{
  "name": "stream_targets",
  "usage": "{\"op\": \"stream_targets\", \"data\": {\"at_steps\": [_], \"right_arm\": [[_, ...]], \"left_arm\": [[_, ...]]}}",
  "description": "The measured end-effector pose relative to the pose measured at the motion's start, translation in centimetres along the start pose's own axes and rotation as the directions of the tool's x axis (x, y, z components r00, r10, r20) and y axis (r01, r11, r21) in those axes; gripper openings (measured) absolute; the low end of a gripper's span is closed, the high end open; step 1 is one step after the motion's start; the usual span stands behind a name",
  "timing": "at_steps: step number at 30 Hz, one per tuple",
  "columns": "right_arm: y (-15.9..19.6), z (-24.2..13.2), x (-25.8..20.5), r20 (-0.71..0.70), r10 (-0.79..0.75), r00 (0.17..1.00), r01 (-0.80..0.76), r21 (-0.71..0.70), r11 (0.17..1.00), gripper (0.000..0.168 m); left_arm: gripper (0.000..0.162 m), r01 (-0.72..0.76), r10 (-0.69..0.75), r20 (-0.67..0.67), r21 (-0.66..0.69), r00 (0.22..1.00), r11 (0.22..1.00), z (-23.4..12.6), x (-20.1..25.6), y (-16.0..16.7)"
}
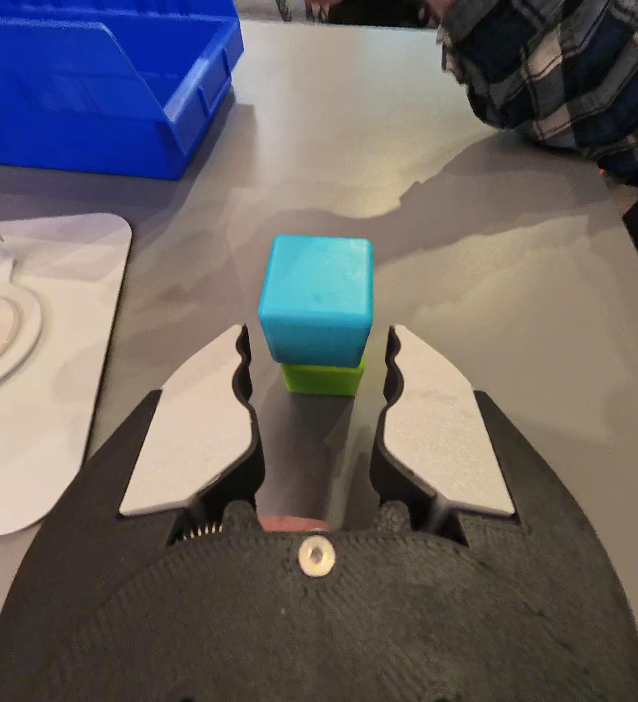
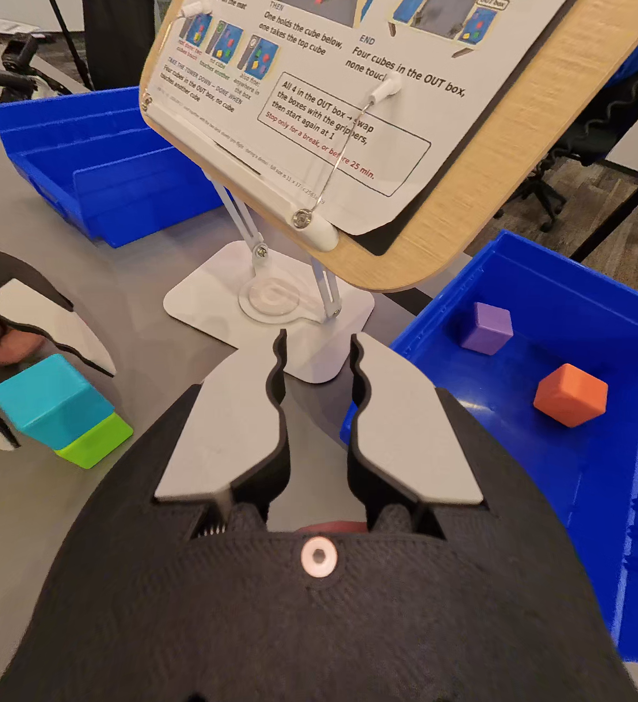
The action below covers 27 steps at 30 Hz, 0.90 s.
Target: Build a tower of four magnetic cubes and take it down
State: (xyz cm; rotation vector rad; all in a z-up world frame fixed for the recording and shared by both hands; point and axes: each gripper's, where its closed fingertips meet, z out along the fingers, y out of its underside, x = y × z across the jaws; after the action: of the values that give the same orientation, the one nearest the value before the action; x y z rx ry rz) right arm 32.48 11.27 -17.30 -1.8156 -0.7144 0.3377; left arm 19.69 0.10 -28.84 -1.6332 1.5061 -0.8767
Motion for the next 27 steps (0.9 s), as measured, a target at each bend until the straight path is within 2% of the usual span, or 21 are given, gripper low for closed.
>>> {"op": "stream_targets", "data": {"at_steps": [4,8,13,16,19,27], "right_arm": [[0.1,0.2,-1.0,0.025,-0.016,1.0,0.016,-0.002,1.0,0.031],[0.0,0.3,-2.3,0.056,-0.064,0.996,0.064,-0.013,0.998,0.032],[0.5,0.0,-8.7,0.321,-0.18,0.93,0.195,-0.016,0.981,0.04],[2.9,0.3,-12.8,0.475,-0.206,0.856,0.287,-0.103,0.952,0.061],[5.2,1.2,-15.6,0.554,-0.234,0.799,0.373,-0.152,0.915,0.076],[7.0,3.0,-18.6,0.628,-0.238,0.741,0.423,-0.162,0.892,0.053]], "left_arm": [[0.067,-0.029,0.029,-0.001,-0.094,1.0,0.995,0.8,0.3,1.3],[0.055,-0.034,0.039,0.025,-0.176,0.999,0.984,1.5,0.1,2.3],[0.049,-0.03,0.035,0.02,-0.186,0.999,0.982,1.6,0.1,2.4],[0.049,-0.03,0.034,0.02,-0.186,0.999,0.982,1.6,0.1,2.4],[0.049,-0.03,0.034,0.02,-0.187,0.999,0.982,1.6,0.1,2.4],[0.049,-0.028,0.032,0.021,-0.187,0.999,0.982,1.6,0.0,2.3]]}}
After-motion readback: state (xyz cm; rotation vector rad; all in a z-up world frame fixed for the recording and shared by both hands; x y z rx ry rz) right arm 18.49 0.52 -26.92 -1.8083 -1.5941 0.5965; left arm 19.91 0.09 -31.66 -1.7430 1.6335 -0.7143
